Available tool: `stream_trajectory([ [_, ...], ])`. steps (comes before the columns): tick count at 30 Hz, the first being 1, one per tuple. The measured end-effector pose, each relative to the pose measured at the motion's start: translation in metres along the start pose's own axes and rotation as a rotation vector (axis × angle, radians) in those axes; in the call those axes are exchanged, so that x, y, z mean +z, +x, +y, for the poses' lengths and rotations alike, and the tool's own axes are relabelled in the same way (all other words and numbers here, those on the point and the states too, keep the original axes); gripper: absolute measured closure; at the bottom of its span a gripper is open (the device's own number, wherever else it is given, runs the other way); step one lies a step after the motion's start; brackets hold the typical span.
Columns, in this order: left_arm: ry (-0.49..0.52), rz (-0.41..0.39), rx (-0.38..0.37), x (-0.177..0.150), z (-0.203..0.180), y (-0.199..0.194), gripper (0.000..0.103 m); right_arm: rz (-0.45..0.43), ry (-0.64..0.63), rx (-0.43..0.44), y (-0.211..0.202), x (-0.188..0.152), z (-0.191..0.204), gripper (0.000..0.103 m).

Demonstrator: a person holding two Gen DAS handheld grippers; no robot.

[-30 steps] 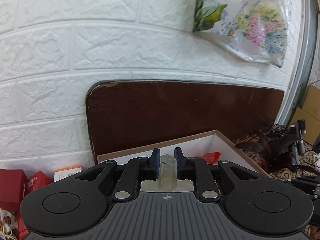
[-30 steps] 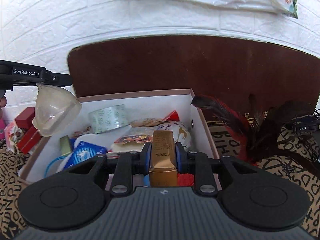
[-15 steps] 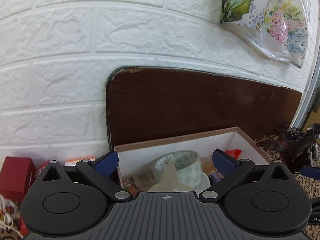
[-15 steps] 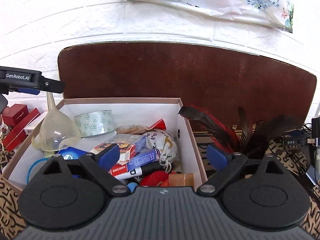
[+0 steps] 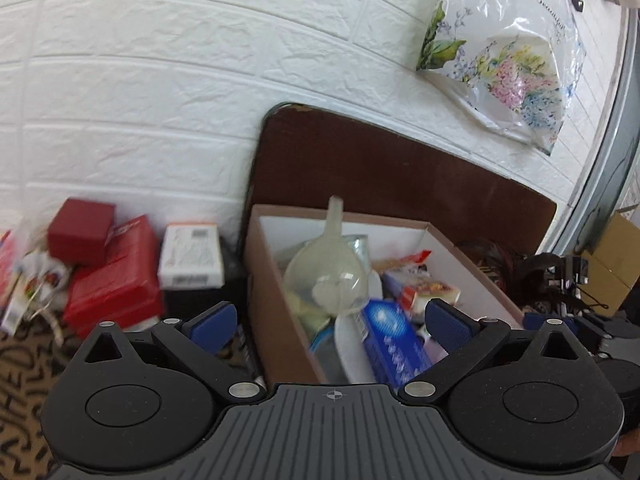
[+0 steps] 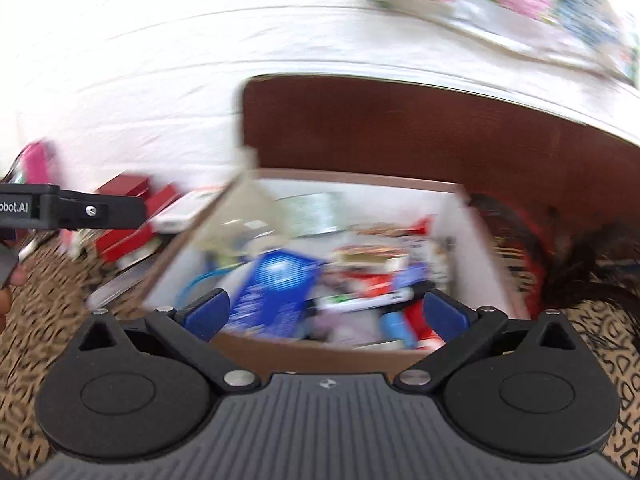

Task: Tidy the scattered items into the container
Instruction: 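Withdraw both open tools from the cardboard box toward the red boxes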

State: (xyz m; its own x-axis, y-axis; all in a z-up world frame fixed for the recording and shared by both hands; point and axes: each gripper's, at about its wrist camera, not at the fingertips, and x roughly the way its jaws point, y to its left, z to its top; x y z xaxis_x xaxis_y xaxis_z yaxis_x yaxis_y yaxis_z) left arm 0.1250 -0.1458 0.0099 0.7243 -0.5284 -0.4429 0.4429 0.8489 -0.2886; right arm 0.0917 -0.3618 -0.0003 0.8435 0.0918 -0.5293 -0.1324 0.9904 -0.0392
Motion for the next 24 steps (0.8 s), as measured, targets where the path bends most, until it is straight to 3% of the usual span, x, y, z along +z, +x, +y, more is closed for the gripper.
stream_trajectory([
  [6, -0.025, -0.058, 0.061, -0.018, 0.044, -0.072, 0.0, -0.015, -0.142, 0.108, -0.011, 0.008, 0.081, 0.0],
  [11, -0.025, -0.068, 0.18, -0.031, 0.092, -0.126, 0.0, -0.045, -0.273, 0.174, -0.016, 0.01, 0.152, 0.0],
  [16, -0.052, -0.09, 0.26, -0.042, 0.139, -0.17, 0.0, -0.027, -0.291, 0.238, -0.006, 0.009, 0.199, 0.001],
  [20, -0.055, -0.064, 0.314, -0.046, 0.168, -0.174, 0.0, -0.01, -0.278, 0.244, 0.008, 0.004, 0.22, 0.001],
  [24, -0.051, -0.038, 0.313, -0.042, 0.189, -0.154, 0.0, -0.008, -0.275, 0.21, 0.032, 0.002, 0.228, 0.001],
])
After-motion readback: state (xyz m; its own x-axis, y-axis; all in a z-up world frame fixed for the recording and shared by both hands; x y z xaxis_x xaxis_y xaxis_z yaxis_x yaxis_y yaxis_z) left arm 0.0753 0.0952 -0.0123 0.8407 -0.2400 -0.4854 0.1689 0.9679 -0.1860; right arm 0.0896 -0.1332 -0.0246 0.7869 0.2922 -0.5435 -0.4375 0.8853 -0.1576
